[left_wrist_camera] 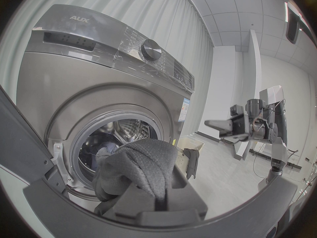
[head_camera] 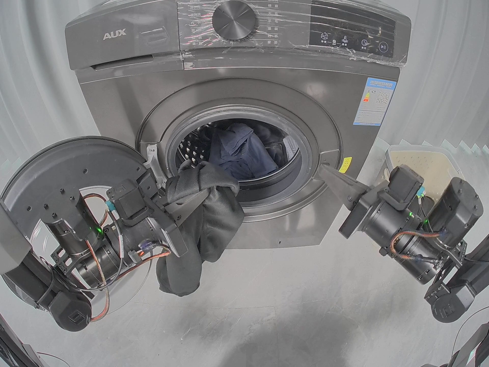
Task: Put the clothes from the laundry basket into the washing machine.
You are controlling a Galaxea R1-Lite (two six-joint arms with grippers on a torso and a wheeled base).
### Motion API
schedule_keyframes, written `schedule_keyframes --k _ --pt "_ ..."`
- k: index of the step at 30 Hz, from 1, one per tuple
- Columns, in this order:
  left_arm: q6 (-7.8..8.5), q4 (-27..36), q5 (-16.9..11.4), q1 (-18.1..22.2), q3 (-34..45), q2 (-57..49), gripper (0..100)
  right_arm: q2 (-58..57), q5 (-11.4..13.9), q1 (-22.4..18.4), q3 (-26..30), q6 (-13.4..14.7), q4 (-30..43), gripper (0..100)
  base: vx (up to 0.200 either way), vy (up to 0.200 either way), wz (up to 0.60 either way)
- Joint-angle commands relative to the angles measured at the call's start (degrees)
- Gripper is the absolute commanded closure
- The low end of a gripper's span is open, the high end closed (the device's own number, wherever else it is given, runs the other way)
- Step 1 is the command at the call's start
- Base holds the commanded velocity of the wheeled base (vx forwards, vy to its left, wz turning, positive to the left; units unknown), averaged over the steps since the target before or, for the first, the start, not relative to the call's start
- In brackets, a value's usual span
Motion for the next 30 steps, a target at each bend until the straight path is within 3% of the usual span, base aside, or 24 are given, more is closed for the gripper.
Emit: schedule_keyframes --k 1,4,7,13,19,24,30 --pt "-0.02 -0.1 1.0 -0.5 -0.8 -0.4 100 2.1 0.1 2.6 3.1 0.1 -0.1 0 0.000 0.000 0.00" --pt "-0.02 -0.1 1.3 -0.5 -1.5 -0.5 100 3.7 0.1 4.2 4.4 0.0 0.0 0 0.000 0.000 0.00" --pt "-0.10 -0.1 1.3 -0.4 -2.1 -0.6 100 9.8 0.4 5.0 5.3 -2.4 0.1 0 0.000 0.000 0.00" --pt "-0.28 -0.1 1.4 -0.5 -3.0 -0.9 100 13.9 0.7 6.0 5.5 -2.8 0.0 0 0.000 0.000 0.00" --pt "-0.37 -0.1 2.7 -2.2 -3.2 -0.8 100 17.4 1.0 9.7 5.5 -3.5 0.0 0 0.000 0.000 0.00" --pt "-0.45 -0.1 3.1 -2.6 -3.5 -0.8 100 21.1 1.0 11.3 2.8 -3.8 0.0 0 0.000 0.000 0.00" --pt "-0.45 -0.1 3.1 -2.6 -3.5 -0.8 100 26.0 0.9 10.1 -2.7 -3.6 0.0 0 0.000 0.000 0.00"
